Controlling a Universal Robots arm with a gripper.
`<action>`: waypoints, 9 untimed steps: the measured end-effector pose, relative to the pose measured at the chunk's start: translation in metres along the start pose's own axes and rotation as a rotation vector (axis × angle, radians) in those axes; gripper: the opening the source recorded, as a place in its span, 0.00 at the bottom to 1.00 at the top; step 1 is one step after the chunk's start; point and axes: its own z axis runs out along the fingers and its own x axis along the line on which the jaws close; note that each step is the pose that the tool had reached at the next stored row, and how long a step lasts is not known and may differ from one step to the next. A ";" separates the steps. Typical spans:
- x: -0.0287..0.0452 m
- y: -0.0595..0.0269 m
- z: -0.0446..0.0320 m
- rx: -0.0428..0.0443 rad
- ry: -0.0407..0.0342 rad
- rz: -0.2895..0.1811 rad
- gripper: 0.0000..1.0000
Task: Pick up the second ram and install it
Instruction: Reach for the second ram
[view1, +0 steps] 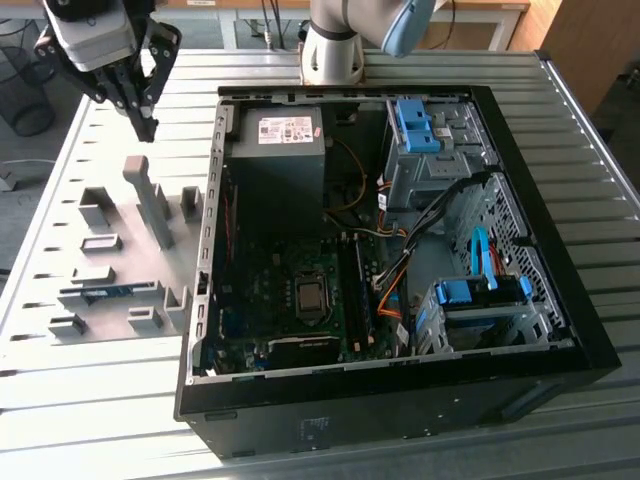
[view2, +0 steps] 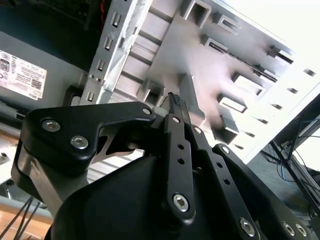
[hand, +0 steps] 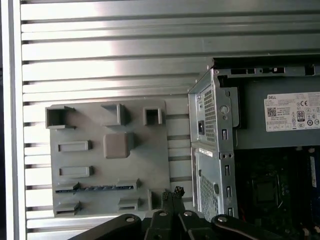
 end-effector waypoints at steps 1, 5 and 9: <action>0.0044 -0.0006 -0.0001 -0.0001 -0.0001 0.000 0.11; 0.0200 -0.0023 -0.0005 0.0000 -0.0001 0.000 0.11; 0.0213 -0.0024 -0.0005 0.0058 -0.0004 0.000 0.11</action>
